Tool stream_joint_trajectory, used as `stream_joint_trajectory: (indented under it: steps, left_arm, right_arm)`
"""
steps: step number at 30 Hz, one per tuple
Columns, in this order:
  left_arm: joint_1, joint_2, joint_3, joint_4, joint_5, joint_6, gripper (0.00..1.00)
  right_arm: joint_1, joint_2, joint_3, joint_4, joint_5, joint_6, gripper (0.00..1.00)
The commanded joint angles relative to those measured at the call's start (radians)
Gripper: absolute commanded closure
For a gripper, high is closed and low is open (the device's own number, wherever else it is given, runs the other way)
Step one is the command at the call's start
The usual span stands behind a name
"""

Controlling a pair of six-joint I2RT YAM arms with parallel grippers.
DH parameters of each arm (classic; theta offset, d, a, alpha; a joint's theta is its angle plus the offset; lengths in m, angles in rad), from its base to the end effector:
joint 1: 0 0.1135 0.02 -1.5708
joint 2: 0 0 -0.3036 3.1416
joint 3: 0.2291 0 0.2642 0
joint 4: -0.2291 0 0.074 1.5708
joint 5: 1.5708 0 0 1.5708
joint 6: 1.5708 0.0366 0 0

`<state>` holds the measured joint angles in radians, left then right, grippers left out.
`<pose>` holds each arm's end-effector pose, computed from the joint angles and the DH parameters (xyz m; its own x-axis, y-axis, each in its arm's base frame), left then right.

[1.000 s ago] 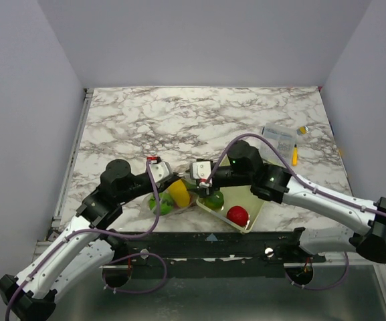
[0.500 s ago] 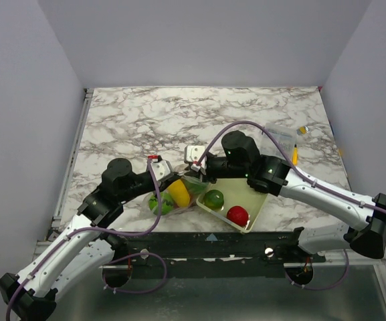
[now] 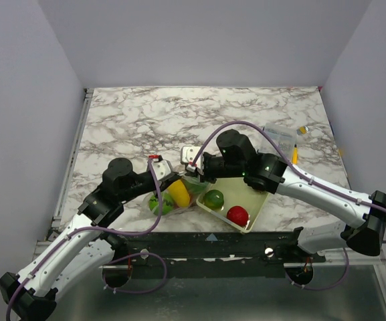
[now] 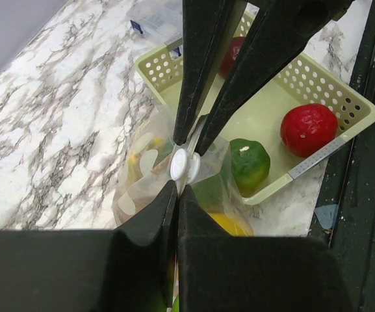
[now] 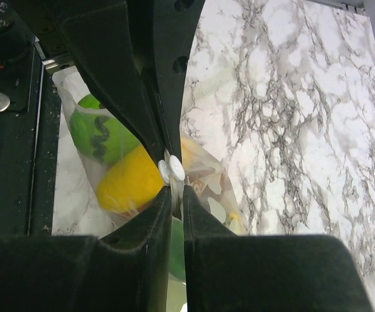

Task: Place the food in the zip-top bag and seal the zipper
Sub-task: Zip the zipper food storage bag at the center of the board.

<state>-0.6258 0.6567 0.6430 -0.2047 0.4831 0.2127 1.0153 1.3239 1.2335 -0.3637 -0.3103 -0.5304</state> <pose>0.1047 -0.0967 0.3323 0.0154 0.2195 -0.9755 0.9034 0.4151 0.1077 0.1515 0.2653 0.3967 0.2829 -0.4576 -0.8429 -0.9398 0.0435 -0.3391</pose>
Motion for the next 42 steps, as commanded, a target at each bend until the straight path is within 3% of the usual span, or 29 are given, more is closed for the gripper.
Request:
stream_joint_trajectory:
  steps: [1,3,5,11,14,18,30,39,42]
  left_arm:
    - [-0.001,0.000,0.031,0.021,0.014,-0.006,1.00]
    - [-0.001,0.001,0.032,0.019,0.013,-0.006,1.00]
    - [-0.002,0.001,0.031,0.019,0.014,-0.006,1.00]
    - [-0.002,-0.009,0.032,0.029,0.043,-0.015,1.00]
    - [-0.001,-0.022,0.022,0.053,0.030,-0.031,0.80]
    - [0.000,-0.031,0.013,0.092,0.002,-0.046,0.65]
    - [0.000,-0.065,-0.018,0.185,-0.034,-0.061,0.68]
    - [0.000,-0.046,-0.006,0.187,-0.069,-0.064,0.54]
    - [0.000,-0.053,-0.008,0.181,-0.069,-0.047,0.57]
  right_arm:
    - [0.003,0.015,0.027,-0.048,0.029,-0.019,0.86]
    - [0.003,0.022,0.032,-0.042,0.019,-0.017,0.88]
    - [0.003,0.031,0.037,-0.036,0.030,-0.025,0.98]
    - [0.005,0.032,0.012,0.025,0.065,-0.034,1.00]
    - [0.004,0.019,-0.008,0.054,0.063,-0.029,1.00]
    - [0.003,0.022,-0.001,0.064,0.048,-0.013,1.00]
    - [0.003,0.043,0.015,0.058,0.021,0.000,1.00]
    - [0.003,0.052,0.027,0.049,0.004,-0.001,1.00]
    - [0.003,0.055,0.030,0.047,0.008,-0.005,1.00]
